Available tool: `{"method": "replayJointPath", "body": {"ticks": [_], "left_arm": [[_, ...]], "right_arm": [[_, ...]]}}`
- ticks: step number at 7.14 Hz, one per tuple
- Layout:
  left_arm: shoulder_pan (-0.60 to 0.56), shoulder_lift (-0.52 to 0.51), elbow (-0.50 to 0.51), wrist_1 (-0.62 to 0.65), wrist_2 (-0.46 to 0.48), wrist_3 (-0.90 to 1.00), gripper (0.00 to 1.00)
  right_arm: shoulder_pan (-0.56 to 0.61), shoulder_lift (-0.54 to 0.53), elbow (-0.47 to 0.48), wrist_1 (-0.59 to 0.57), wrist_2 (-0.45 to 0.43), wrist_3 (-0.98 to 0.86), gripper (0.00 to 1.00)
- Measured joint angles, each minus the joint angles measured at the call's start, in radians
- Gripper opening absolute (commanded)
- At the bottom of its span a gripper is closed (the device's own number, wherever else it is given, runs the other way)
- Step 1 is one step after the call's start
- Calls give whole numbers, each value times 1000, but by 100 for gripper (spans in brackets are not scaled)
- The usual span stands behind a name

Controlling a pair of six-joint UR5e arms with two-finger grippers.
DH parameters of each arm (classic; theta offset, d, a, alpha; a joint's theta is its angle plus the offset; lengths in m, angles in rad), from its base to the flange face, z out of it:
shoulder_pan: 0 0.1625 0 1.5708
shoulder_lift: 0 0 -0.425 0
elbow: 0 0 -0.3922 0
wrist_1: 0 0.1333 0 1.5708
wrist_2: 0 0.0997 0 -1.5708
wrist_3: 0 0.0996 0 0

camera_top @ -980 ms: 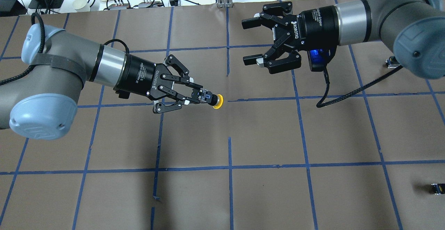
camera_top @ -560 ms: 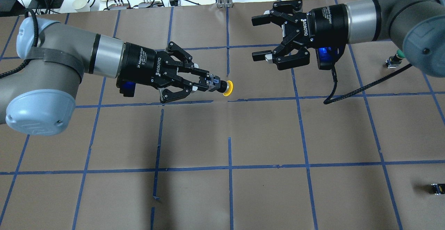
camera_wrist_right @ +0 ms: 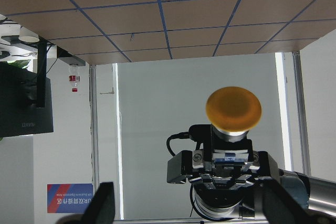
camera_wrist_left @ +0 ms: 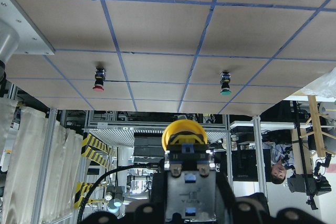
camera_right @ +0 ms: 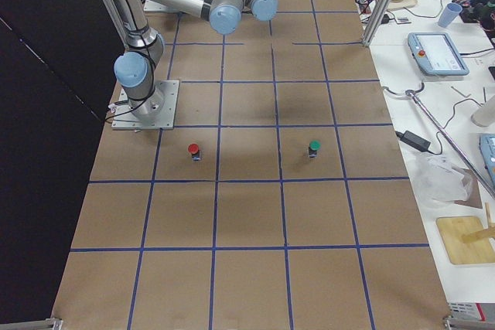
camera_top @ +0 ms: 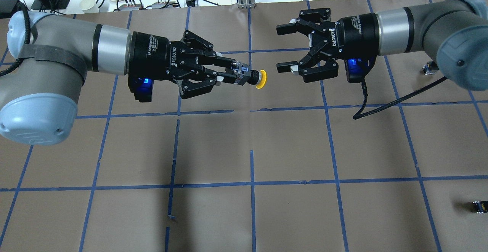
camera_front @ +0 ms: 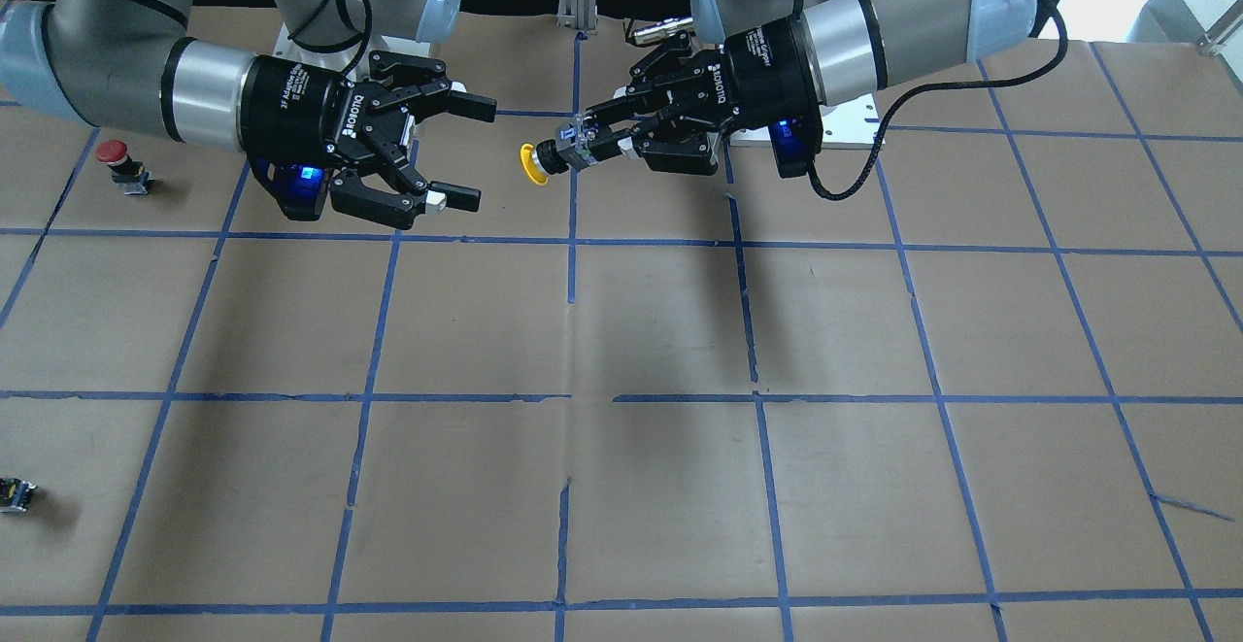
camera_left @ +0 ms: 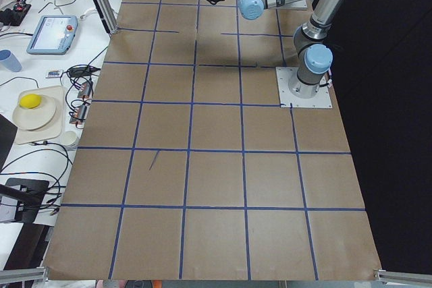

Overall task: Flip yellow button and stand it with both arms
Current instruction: 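Hold the button with the left gripper while the right gripper approaches the yellow cap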

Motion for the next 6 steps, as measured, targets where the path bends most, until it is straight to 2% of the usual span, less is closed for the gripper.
{"method": "replayJointPath", "body": {"ticks": [6], "left_arm": [[-9,2,15,30,-63,-55,10]], "right_arm": [[11,0,3,10,5,6,100]]}}
